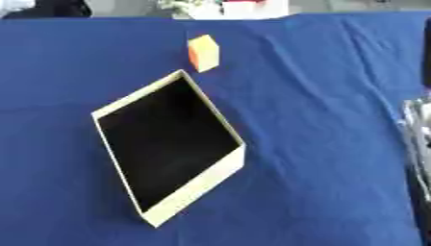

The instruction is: Pick up objects on the table and place them in the box.

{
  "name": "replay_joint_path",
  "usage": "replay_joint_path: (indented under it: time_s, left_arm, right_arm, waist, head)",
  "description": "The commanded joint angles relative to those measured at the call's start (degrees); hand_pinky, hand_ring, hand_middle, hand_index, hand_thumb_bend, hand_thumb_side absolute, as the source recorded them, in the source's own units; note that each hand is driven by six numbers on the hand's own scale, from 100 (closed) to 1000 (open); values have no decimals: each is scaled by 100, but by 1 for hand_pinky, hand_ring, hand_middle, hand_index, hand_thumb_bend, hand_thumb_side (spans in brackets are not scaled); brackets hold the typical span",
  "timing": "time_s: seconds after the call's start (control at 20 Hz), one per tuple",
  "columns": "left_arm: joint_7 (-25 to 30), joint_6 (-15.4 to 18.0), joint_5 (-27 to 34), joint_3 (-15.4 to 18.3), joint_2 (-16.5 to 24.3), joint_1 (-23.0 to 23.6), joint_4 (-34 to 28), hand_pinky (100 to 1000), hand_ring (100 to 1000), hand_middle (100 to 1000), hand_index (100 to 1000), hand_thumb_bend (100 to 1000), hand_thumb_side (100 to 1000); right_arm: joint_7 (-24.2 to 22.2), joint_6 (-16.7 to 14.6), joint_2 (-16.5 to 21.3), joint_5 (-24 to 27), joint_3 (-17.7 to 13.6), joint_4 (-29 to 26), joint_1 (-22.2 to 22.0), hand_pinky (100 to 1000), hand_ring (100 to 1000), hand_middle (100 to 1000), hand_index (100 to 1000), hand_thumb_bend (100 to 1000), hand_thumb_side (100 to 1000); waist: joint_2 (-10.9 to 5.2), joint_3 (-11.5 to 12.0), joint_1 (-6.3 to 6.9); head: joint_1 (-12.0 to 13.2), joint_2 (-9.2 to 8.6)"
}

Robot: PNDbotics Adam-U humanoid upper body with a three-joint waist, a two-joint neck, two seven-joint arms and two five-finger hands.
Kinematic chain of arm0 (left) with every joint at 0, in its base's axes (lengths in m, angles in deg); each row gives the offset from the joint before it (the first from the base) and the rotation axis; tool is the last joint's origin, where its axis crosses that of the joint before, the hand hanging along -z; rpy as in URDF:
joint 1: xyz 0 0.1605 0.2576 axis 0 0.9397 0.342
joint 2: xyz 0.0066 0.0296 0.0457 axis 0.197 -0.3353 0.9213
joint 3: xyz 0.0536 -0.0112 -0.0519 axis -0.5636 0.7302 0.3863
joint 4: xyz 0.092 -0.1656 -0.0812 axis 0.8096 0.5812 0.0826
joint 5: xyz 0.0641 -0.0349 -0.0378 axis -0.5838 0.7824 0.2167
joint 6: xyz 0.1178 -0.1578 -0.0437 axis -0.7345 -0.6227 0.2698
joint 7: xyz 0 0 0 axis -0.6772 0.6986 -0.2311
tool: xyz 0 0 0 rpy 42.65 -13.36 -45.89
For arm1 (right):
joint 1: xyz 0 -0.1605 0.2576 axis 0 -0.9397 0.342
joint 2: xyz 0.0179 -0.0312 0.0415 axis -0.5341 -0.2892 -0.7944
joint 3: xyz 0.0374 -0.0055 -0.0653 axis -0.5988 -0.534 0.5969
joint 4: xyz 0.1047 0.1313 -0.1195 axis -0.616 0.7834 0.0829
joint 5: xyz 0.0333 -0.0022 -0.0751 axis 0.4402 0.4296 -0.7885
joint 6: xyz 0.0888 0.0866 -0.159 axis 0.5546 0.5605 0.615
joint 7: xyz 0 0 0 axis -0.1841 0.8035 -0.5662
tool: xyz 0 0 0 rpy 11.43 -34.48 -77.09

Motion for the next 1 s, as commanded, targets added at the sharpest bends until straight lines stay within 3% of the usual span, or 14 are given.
replay_joint_path:
  time_s: [0.05, 0.2, 0.4, 0.45, 0.5, 0.9, 1.0]
  left_arm:
    - [-20, -3, 3, 47, 42, -14, -100, 388, 509, 518, 662, 114, 658]
    - [-20, -6, -6, 44, 45, -7, -100, 387, 509, 518, 662, 114, 659]
    - [-16, -21, -22, 38, 93, 22, -100, 387, 509, 518, 662, 114, 659]
    - [-15, -28, -26, 36, 105, 36, -100, 387, 509, 518, 662, 114, 659]
    - [-12, -35, -31, 32, 117, 51, -100, 387, 508, 518, 662, 114, 659]
    - [43, -75, 0, -26, 139, 84, -100, 386, 508, 518, 662, 112, 660]
    - [52, -75, 11, -27, 133, 76, -100, 386, 508, 518, 662, 112, 660]
  right_arm:
    - [-7, 5, 55, -44, -26, -103, 37, 781, 773, 610, 739, 100, 913]
    - [-45, 49, 158, -88, -14, -103, 81, 788, 781, 616, 744, 100, 910]
    - [-339, 346, 655, -365, 107, -96, 432, 807, 811, 651, 766, 100, 921]
    - [-426, 434, 798, -450, 173, -45, 554, 810, 816, 654, 770, 100, 888]
    - [-512, 520, 938, -535, 252, 42, 684, 816, 824, 673, 776, 100, 929]
    - [-1212, 1220, 2066, -1159, 862, 1128, 1812, 837, 857, 726, 798, 100, 966]
    - [-1380, 1388, 2151, -1140, 930, 1390, 2085, 837, 857, 726, 798, 100, 966]
  waist:
    - [-119, 6, 5]
    - [-115, 13, -3]
    - [-149, 9, -67]
    - [-161, 10, -83]
    - [-177, 12, -100]
    - [-249, 110, -134]
    - [-242, 118, -128]
  head:
    - [-9, -6]
    - [-28, -4]
    - [-15, 36]
    - [1, 47]
    - [12, 68]
    - [-72, 163]
    - [-81, 157]
